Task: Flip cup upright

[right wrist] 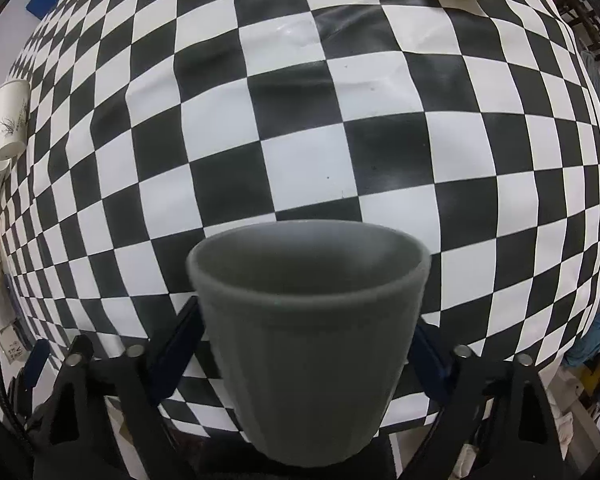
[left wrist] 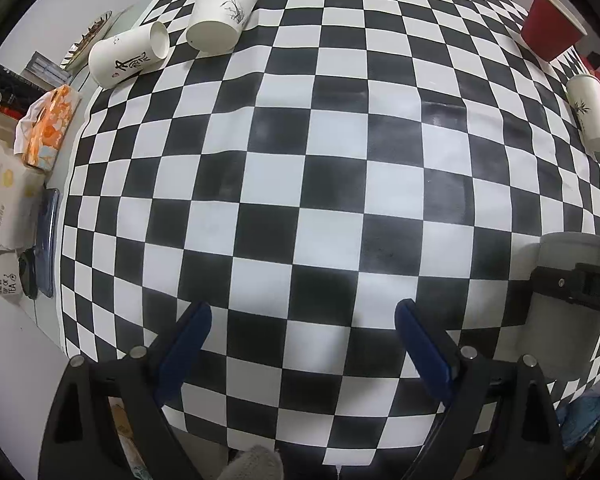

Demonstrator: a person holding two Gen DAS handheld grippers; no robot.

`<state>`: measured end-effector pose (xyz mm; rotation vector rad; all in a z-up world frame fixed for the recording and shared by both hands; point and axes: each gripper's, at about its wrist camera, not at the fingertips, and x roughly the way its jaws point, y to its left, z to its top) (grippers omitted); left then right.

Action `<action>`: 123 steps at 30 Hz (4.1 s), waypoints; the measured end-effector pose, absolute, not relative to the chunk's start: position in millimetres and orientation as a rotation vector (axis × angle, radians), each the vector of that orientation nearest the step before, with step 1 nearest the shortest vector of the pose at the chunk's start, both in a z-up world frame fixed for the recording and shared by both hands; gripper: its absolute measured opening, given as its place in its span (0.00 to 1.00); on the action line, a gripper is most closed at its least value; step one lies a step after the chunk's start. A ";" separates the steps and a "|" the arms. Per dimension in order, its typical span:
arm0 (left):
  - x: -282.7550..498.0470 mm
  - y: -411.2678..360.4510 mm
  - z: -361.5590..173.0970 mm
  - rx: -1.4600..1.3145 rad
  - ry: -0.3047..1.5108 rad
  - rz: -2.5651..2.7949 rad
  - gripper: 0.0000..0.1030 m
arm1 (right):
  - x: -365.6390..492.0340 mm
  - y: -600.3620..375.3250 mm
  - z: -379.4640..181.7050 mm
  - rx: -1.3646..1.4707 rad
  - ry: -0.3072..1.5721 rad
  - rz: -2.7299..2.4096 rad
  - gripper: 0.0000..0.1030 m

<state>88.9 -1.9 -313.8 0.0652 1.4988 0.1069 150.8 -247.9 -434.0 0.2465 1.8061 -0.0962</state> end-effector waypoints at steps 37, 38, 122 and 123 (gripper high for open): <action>138.3 6.7 -329.5 0.030 1.479 0.181 0.91 | 182.0 -198.5 -374.8 0.092 1.030 -0.062 0.82; 137.3 6.2 -327.4 0.030 1.471 0.184 0.91 | 179.6 -198.2 -374.5 0.089 1.034 -0.064 0.82; 1.9 -43.1 3.6 0.030 1.032 -0.073 0.98 | -1.6 -234.1 17.1 -0.014 1.116 -0.176 0.86; 1.9 -43.3 3.6 0.030 1.032 -0.074 0.98 | -1.8 -234.1 17.2 -0.014 1.116 -0.176 0.86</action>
